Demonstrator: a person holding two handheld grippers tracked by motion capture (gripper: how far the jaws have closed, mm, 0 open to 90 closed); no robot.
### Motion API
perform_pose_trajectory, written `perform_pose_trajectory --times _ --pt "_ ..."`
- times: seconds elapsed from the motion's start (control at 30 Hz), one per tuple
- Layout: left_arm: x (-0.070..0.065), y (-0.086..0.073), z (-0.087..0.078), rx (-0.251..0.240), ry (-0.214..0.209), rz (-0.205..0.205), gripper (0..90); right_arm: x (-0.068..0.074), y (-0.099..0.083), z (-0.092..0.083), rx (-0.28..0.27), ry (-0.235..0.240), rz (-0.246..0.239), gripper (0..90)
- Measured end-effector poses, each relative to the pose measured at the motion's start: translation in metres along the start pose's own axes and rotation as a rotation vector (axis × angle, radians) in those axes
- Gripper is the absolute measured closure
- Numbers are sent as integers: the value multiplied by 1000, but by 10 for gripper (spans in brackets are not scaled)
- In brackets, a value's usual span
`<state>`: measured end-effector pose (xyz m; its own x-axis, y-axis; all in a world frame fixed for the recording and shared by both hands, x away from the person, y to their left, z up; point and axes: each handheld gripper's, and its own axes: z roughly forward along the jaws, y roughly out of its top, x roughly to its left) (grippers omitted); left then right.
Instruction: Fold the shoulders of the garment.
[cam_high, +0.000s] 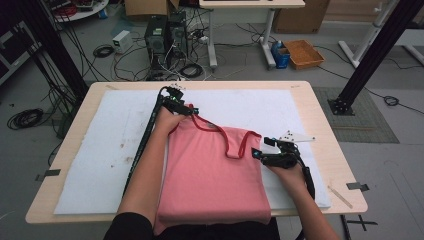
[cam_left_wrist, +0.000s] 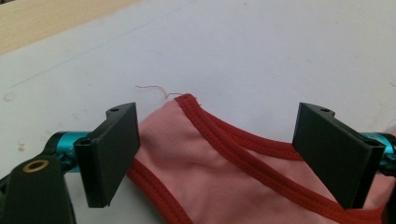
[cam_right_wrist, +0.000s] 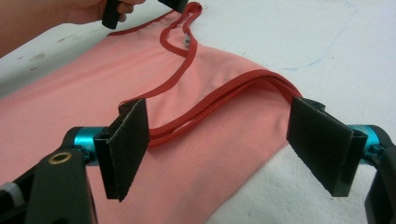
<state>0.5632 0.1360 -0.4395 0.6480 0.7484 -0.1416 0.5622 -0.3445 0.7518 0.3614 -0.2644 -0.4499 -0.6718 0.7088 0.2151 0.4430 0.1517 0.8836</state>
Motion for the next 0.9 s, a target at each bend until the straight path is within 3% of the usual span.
perform_pose_trajectory --times 0.13,0.3,0.43,0.5,0.53,0.6,0.7,0.8,0.9 --pt "2 0 1 0 21 13 159 0 0 0 -2 -1 -3 212" --pt "1 -1 2 34 99 63 208 0 0 0 1 0 -1 212" --pt "0 -2 4 59 134 92 257 0 0 0 2 -1 -2 212" --pt "-4 -1 4 67 142 129 358 0 0 0 1 -1 -5 213" --pt "-5 -2 4 60 123 120 427 1 0 0 2 -1 -6 212" --pt "-8 -2 5 51 127 108 537 1 0 1 1 -4 -12 212" --pt "-14 -2 5 52 122 143 709 1 0 1 3 -5 -16 213" --pt "-18 -1 3 44 133 185 783 2 0 1 2 -7 -22 212" --pt "-17 0 -2 18 104 178 805 2 0 1 3 -5 -25 212"
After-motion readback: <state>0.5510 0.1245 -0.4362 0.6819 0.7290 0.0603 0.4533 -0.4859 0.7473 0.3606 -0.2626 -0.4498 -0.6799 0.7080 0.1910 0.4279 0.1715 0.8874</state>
